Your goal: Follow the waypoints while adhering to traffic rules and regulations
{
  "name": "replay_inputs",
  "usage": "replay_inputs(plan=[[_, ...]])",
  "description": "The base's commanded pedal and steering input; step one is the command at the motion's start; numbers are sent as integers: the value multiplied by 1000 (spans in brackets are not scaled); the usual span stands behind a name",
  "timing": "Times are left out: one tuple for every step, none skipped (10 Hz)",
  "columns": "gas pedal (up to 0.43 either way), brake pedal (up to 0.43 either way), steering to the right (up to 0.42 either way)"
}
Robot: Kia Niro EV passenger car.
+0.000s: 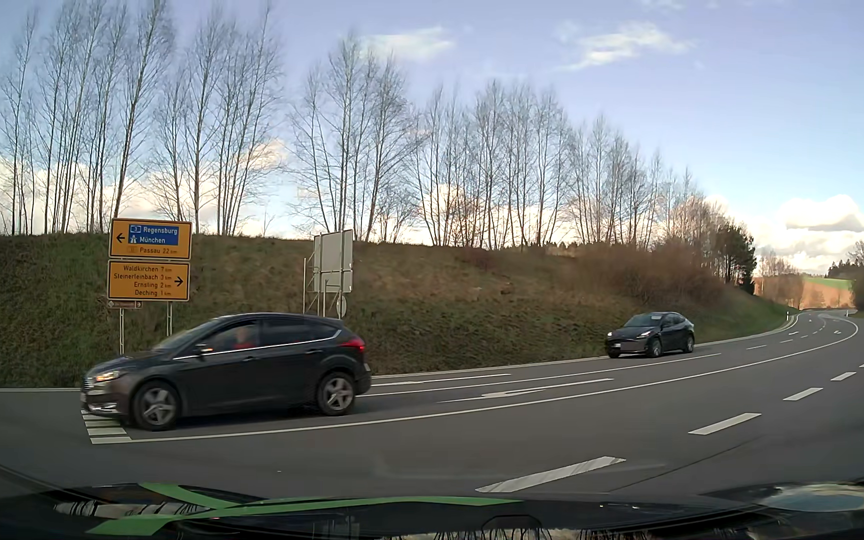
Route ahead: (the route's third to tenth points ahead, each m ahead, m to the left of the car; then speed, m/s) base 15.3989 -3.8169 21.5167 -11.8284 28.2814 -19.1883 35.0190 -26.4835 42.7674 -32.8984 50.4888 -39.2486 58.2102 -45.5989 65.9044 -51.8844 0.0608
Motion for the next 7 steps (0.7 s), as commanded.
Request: replay_inputs(plan=[[39,0,149],[79,0,172],[177,0,194],[248,0,218],[248,0,238],[260,0,248],[280,0,254]])
